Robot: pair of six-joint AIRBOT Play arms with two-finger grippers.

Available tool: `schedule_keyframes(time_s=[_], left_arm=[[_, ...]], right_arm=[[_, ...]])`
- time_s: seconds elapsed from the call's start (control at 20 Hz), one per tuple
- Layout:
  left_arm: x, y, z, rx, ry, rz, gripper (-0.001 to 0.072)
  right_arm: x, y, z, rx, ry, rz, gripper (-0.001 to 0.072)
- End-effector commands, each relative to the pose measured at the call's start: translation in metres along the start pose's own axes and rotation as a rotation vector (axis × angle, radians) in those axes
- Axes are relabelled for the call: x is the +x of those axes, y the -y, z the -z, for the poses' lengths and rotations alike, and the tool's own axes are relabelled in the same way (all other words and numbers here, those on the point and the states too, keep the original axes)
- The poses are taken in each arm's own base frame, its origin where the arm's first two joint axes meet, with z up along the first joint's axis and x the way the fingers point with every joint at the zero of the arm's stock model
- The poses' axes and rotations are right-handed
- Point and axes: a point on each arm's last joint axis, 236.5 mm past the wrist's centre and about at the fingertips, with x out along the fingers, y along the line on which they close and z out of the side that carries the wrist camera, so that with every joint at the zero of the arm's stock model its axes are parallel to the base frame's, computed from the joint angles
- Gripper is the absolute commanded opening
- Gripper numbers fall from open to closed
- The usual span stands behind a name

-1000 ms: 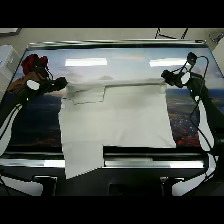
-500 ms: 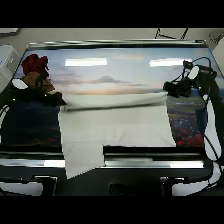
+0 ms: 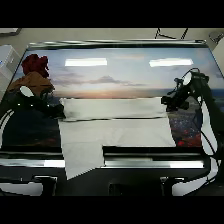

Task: Fold the clothes and pants, and hang the long-sleeved shirts on hangers.

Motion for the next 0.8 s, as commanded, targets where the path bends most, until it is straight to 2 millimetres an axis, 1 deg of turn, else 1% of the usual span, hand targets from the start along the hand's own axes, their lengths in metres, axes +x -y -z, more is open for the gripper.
schedule_keyframes(time_s=[0.0, 0.05, 0.1, 0.15, 0.2, 0.25, 0.3, 0.35, 0.4, 0.45, 0.5, 0.55, 0.6, 0.65, 0.75], left_arm=[[0.003, -0.005, -0.009, -0.007, 0.037, -0.017, 0.0025], [0.004, -0.005, -0.009, -0.008, 0.035, -0.017, 0.0026], [0.003, -0.005, -0.008, -0.024, 0.034, -0.016, 0.0092], [0.000, -0.004, -0.006, -0.027, 0.025, -0.011, 0.0325], [-0.007, -0.005, -0.004, -0.030, 0.012, -0.006, 0.0565], [-0.019, -0.007, 0.000, -0.030, 0.000, -0.001, 0.0605], [-0.031, -0.012, 0.003, -0.042, -0.007, 0.003, 0.0605], [-0.044, -0.019, 0.010, -0.060, -0.019, 0.005, 0.0602], [-0.053, -0.026, 0.021, -0.083, -0.035, 0.005, 0.0598], [-0.057, -0.031, 0.033, -0.107, -0.051, 0.012, 0.0596], [-0.056, -0.035, 0.050, -0.127, -0.071, 0.018, 0.0594], [-0.047, -0.036, 0.073, -0.131, -0.098, 0.025, 0.0583], [-0.033, -0.037, 0.096, -0.133, -0.123, 0.029, 0.0583], [-0.017, -0.038, 0.123, -0.144, -0.149, 0.033, 0.0583], [0.009, -0.033, 0.173, -0.138, -0.206, 0.064, 0.0580]], right_arm=[[0.006, -0.001, 0.008, 0.005, -0.047, -0.005, 0.0041], [0.006, -0.001, 0.008, 0.004, -0.045, -0.004, 0.0059], [0.006, 0.000, 0.008, 0.005, -0.045, -0.002, 0.0178], [0.002, 0.001, 0.010, -0.005, -0.051, 0.004, 0.0342], [-0.006, 0.005, 0.013, -0.028, -0.064, 0.011, 0.0483], [-0.017, 0.009, 0.019, -0.041, -0.094, -0.004, 0.0607], [-0.028, 0.022, 0.028, -0.026, -0.127, -0.012, 0.0631], [-0.038, 0.038, 0.038, 0.015, -0.157, -0.017, 0.0628], [-0.047, 0.053, 0.048, 0.067, -0.180, -0.026, 0.0622], [-0.053, 0.067, 0.059, 0.121, -0.194, -0.034, 0.0613], [-0.056, 0.076, 0.068, 0.153, -0.195, -0.040, 0.0608], [-0.055, 0.082, 0.078, 0.175, -0.184, -0.044, 0.0608], [-0.050, 0.084, 0.089, 0.187, -0.174, -0.046, 0.0608], [-0.044, 0.084, 0.098, 0.177, -0.168, -0.042, 0.0608], [-0.031, 0.080, 0.117, 0.166, -0.184, -0.049, 0.0608]])
